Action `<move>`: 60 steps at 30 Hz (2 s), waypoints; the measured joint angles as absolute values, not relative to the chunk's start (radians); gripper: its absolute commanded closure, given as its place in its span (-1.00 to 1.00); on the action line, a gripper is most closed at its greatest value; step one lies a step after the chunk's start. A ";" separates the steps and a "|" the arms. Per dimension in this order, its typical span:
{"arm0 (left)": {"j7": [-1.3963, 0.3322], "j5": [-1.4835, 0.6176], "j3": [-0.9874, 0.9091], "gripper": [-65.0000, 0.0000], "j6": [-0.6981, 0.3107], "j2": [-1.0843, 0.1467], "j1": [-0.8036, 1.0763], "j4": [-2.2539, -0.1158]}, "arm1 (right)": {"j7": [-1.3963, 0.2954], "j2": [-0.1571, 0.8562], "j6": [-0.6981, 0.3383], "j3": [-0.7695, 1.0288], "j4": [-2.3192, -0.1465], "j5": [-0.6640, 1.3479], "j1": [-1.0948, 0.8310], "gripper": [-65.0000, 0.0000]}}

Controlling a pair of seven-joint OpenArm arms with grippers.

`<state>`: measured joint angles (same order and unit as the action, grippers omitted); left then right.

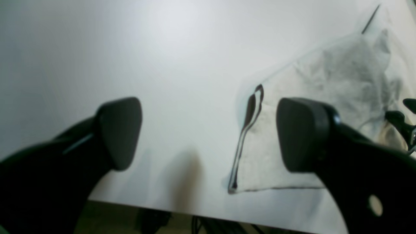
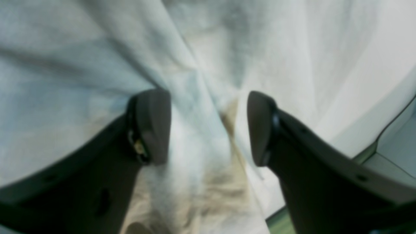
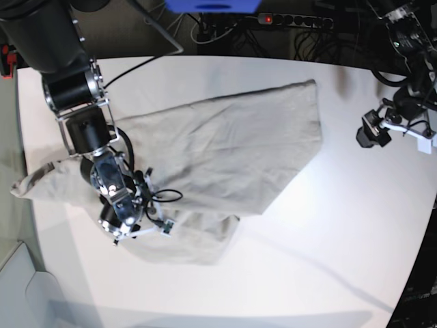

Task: Layout the t-shirt on the table in an organized manner, then fold the t-shirt properly
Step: 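Hold the t-shirt edge with the right gripper and drag it inward, then reach the left gripper across to the t-shirt's middle and grasp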

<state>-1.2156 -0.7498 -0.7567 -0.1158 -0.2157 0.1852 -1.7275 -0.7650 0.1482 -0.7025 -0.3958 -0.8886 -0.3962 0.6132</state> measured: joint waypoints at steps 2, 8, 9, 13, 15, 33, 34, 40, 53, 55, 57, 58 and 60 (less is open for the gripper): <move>-1.216 -0.749 -0.757 -1.00 -0.116 -0.215 0.186 -1.728 | -0.762 0.149 -0.702 -0.396 -0.890 -0.397 0.606 0.07; -1.216 -0.749 -0.757 -1.00 -0.116 -0.216 0.186 -1.728 | -0.761 0.149 -0.702 -0.396 -0.884 -0.397 0.606 0.03; -1.216 -0.750 -0.757 -1.00 -0.116 -0.216 0.187 -1.728 | -0.757 0.148 -0.702 -0.396 -0.868 -0.396 0.611 0.03; -1.222 -0.750 -0.762 -1.00 -0.116 -0.215 0.188 -1.728 | -0.739 0.143 -0.699 -0.395 -0.769 -0.388 0.651 0.03; -1.226 -0.756 -0.795 -1.00 -0.116 -0.213 0.187 -1.728 | -0.723 0.144 -0.698 -0.395 -0.767 -0.393 0.650 0.04; -1.231 -0.749 -0.838 -1.00 -0.115 -0.210 0.222 -1.767 | -0.694 0.143 -0.683 -0.394 -0.774 -0.404 0.617 0.97; -1.230 -0.751 -0.838 -1.00 -0.113 -0.210 0.221 -1.783 | -0.698 0.143 -0.682 -0.394 -0.780 -0.404 0.614 0.98; -1.223 -0.757 -0.836 -1.00 -0.113 -0.208 0.211 -1.863 | -0.929 0.221 -0.699 -0.405 -1.234 -0.396 0.399 1.00; -1.232 -0.832 -0.832 -1.00 -0.112 -0.151 0.030 -1.858 | -1.031 0.326 -0.703 -0.399 -1.893 -0.389 0.118 1.00; -1.227 -0.833 -0.793 -1.00 -0.112 -0.135 -0.030 -1.853 | -1.028 0.332 -0.703 -0.394 -1.897 -0.397 0.105 1.00; -1.224 -0.842 -0.739 -1.00 -0.115 -0.129 -0.093 -1.814 | -1.036 0.332 -0.703 -0.393 -1.896 -0.399 0.083 1.00; -1.220 -0.840 -0.716 -1.00 -0.116 -0.115 -0.122 -1.784 | -1.036 0.332 -0.703 -0.394 -1.896 -0.397 0.070 1.00; -1.214 -0.824 -0.682 -1.00 -0.114 -0.090 -0.165 -1.707 | -1.036 0.327 -0.703 -0.396 -1.895 -0.393 0.056 1.00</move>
